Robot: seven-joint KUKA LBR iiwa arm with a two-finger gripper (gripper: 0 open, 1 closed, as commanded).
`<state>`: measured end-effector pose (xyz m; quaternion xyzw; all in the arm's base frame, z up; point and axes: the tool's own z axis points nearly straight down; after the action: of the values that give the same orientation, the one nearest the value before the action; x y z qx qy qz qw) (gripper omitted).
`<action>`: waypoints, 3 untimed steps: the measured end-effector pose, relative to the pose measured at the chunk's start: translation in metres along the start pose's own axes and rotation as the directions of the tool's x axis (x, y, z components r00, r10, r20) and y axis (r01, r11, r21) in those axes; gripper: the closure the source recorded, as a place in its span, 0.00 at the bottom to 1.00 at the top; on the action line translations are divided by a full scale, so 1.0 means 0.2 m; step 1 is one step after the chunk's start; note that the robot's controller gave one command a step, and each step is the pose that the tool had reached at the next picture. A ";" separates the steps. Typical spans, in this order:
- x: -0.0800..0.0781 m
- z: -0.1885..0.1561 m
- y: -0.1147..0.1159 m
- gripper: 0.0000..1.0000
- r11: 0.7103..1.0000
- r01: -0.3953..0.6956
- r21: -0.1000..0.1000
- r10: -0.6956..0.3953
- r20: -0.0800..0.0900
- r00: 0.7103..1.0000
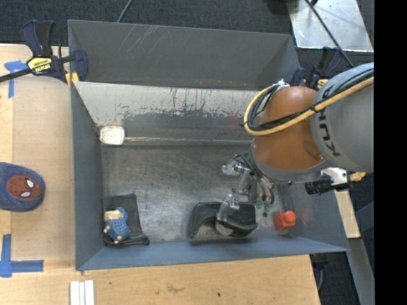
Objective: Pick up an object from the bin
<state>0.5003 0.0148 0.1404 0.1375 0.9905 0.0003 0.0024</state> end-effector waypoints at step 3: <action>0.08 0.32 0.07 1.00 0.987 -0.159 -0.003 0.159 0.010 0.987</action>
Offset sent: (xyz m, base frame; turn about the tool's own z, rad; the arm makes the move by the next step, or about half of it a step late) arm -0.0152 0.0189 -0.0704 0.1636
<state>0.4899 0.0329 0.0762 0.2160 0.9764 0.0011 0.0078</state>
